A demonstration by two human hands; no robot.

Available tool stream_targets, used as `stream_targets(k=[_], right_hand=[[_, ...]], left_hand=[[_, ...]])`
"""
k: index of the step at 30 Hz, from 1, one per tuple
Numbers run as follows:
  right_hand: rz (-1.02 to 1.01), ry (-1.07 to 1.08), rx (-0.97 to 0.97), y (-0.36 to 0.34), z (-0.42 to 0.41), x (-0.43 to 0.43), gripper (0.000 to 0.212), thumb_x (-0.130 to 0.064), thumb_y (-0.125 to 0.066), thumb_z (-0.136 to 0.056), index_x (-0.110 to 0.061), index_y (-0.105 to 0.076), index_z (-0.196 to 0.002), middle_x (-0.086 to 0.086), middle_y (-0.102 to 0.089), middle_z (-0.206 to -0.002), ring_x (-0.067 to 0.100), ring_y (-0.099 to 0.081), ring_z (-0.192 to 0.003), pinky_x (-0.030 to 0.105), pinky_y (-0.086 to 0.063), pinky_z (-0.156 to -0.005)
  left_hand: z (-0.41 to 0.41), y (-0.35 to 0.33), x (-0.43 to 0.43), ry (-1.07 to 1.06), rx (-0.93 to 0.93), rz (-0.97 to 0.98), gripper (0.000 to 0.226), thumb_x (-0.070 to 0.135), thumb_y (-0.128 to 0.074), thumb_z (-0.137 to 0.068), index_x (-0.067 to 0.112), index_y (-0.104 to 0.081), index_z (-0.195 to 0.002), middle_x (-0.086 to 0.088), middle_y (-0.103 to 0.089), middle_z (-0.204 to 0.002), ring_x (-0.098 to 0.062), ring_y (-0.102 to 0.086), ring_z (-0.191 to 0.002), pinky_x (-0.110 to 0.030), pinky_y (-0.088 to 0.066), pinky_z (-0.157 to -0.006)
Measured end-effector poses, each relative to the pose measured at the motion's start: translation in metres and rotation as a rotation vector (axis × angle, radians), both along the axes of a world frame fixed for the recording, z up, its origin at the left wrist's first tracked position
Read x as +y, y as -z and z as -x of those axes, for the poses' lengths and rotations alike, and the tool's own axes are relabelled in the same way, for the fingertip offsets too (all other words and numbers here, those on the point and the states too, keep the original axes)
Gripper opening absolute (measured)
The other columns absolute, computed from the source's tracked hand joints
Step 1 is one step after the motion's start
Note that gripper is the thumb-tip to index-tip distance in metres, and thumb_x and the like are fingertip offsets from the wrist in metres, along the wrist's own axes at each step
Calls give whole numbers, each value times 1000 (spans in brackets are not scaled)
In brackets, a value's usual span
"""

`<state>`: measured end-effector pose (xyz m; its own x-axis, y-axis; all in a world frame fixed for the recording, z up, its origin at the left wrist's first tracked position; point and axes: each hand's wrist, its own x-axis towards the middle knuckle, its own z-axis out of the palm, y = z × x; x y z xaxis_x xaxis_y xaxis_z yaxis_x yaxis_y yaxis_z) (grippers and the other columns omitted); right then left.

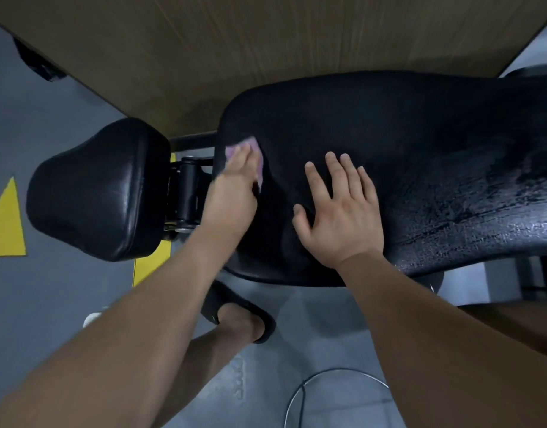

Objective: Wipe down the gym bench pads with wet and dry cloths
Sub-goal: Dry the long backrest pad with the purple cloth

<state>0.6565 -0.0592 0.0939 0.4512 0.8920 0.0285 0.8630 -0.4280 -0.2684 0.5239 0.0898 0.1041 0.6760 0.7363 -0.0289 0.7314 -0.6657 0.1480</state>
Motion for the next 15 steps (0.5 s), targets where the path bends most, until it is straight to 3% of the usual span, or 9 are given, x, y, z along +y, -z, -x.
stream_targets(k=[2,5,7,11,15], right_hand=[[0,-2,1,0,0,0,71,-54,-38,-96,-21,-33,-158,15,-25,-165,30,-15,-156,49,-11,-126],[18,2,-1,-1,-1,0,71,-55,-36,-96,-21,-32,-158,15,-25,-165,31,-15,-156,49,-11,-126],[22,1,3,-2,0,0,71,-55,-36,-96,-21,-32,-158,15,-25,-165,30,-15,-156,50,-12,-126],[-6,6,29,-1,-1,0,71,-54,-37,-95,-21,-33,-158,15,-25,-165,30,-15,-156,50,-12,-126],[-1,5,27,-1,0,-1,71,-54,-36,-96,-21,-33,-158,14,-25,-165,30,-15,-156,50,-12,-126]], left_hand=[[-21,-4,27,-78,47,27,58,-2,-43,-97,7,-35,-154,-8,-31,-162,-28,-50,-135,-32,-41,-107],[-15,-1,33,-104,76,5,51,3,-44,-99,11,-39,-150,-4,-31,-162,-27,-59,-123,-34,-48,-96],[15,4,9,-109,79,-42,55,4,-48,-97,11,-39,-151,-5,-35,-161,-22,-60,-125,-34,-53,-92],[59,7,-55,-164,-49,37,51,0,-57,-95,7,-52,-145,-11,-45,-155,-25,-56,-133,-35,-53,-96],[43,9,-22,-188,-18,8,51,0,-53,-96,5,-48,-147,-12,-42,-157,-27,-54,-134,-34,-48,-102]])
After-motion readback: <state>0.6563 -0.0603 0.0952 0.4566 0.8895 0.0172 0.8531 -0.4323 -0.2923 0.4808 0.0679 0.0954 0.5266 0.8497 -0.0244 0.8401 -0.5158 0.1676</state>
